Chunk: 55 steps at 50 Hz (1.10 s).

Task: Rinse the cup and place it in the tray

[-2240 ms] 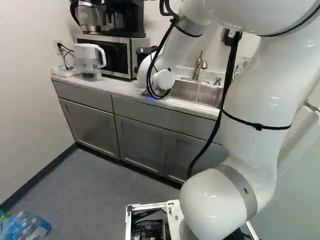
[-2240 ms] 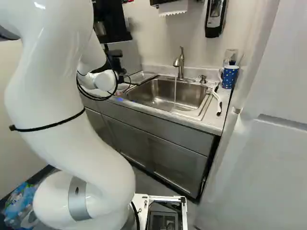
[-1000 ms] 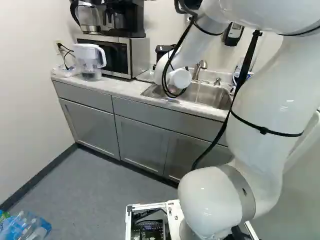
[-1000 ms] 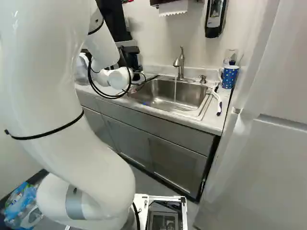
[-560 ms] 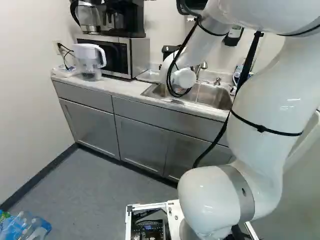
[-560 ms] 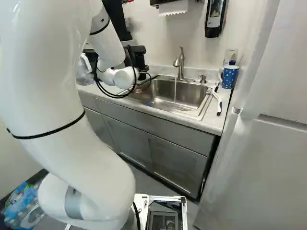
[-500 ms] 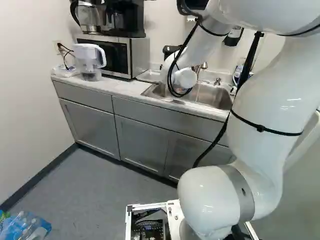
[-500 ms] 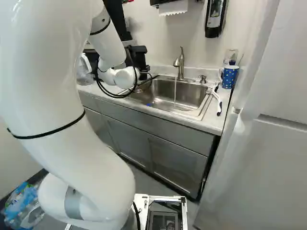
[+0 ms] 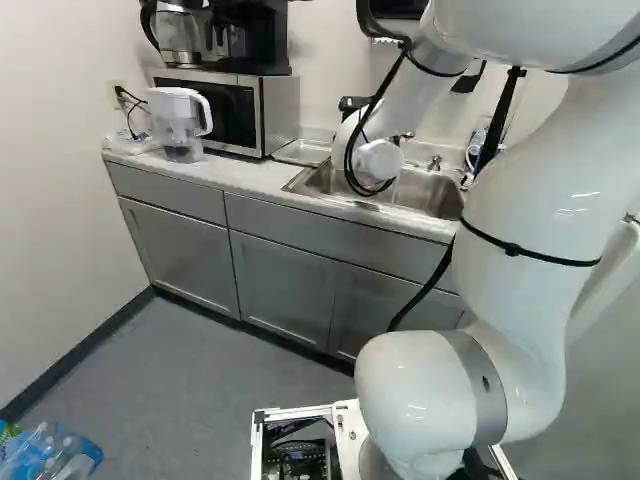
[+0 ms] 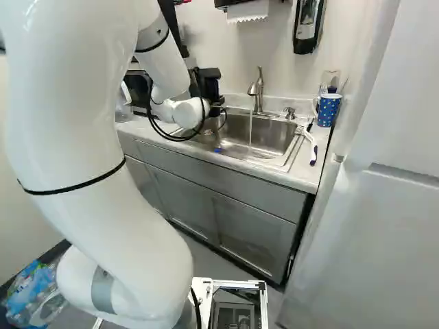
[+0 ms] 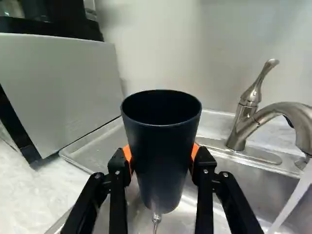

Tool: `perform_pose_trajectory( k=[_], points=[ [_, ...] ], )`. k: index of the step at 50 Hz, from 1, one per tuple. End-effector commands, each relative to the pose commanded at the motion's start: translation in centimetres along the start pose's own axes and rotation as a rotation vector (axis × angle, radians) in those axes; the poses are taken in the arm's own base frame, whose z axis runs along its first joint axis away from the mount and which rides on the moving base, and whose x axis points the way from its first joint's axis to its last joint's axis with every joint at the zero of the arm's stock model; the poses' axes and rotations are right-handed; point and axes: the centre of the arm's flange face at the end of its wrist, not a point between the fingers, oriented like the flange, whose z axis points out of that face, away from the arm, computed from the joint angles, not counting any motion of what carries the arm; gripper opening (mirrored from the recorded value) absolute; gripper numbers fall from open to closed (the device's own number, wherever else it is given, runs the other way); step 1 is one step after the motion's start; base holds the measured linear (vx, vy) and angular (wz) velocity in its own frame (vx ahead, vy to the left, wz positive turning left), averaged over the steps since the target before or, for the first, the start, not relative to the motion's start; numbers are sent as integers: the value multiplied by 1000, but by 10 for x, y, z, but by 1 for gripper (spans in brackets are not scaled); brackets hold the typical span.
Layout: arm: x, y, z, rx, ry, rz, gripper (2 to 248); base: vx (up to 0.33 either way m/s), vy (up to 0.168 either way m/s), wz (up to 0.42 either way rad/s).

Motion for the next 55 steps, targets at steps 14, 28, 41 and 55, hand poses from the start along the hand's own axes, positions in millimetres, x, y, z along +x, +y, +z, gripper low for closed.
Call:
perform_pose_trajectory(
  k=[14, 28, 41, 55],
  points=[
    [-15, 21, 3, -39, -30, 5, 125, 0, 0, 0],
    [-31, 42, 1, -80, -61, 12, 125, 0, 0, 0],
    [-45, 62, -3, -118, -87, 19, 125, 0, 0, 0],
    [-59, 83, -9, -160, -96, 26, 125, 0, 0, 0]
  ],
)
